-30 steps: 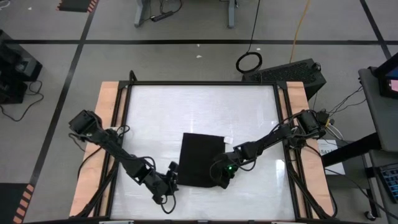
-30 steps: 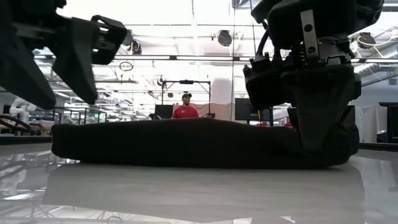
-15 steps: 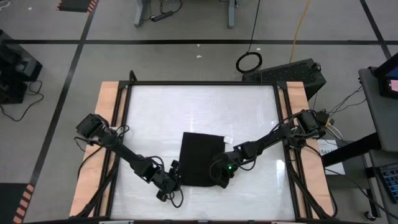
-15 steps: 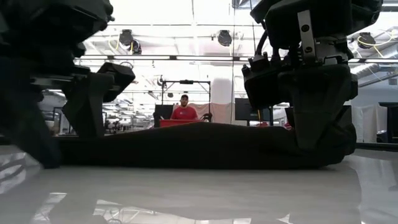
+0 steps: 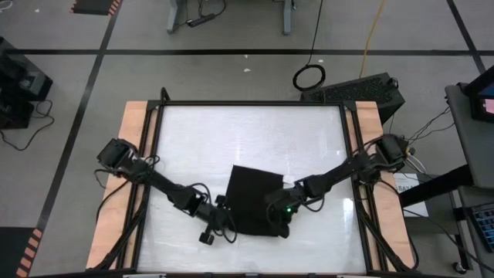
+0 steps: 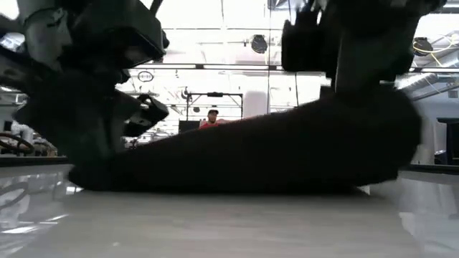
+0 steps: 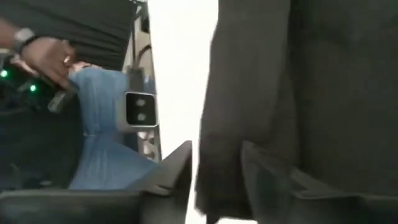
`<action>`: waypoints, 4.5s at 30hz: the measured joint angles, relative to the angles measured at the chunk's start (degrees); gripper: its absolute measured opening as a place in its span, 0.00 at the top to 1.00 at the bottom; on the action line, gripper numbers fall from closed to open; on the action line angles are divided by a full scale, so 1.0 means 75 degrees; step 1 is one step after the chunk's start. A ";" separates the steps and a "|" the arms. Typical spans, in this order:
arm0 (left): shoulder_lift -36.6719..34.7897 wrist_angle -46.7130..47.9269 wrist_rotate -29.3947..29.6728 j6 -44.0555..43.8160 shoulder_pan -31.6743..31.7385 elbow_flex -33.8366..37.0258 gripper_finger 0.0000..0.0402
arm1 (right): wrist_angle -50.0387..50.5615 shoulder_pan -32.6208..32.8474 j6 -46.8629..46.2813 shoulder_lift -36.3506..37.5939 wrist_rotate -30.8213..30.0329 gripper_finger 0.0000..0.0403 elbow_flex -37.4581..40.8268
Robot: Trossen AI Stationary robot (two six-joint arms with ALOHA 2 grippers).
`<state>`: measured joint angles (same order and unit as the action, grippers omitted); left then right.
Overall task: Roll napkin
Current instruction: Roll the black napkin
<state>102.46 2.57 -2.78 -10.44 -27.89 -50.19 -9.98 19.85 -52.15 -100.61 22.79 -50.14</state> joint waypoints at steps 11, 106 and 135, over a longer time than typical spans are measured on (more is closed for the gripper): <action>0.0020 -0.0333 -0.2507 -0.0716 0.0792 0.0009 0.99 | 0.1445 0.1329 0.2513 0.1148 -0.2127 0.45 -0.0007; 0.0003 -0.0298 -0.5407 -0.1573 0.0628 -0.0017 0.98 | -0.0545 0.0842 0.0774 -0.0756 -0.0200 0.98 -0.0657; -0.1267 0.1775 -0.2361 -0.1172 0.0296 0.0010 0.70 | -0.0274 0.0500 -0.0002 -0.1455 0.0341 0.98 -0.0677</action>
<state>92.95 15.88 -20.48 -19.24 -25.66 -50.12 -12.03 23.59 -52.17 -111.53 25.35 -55.22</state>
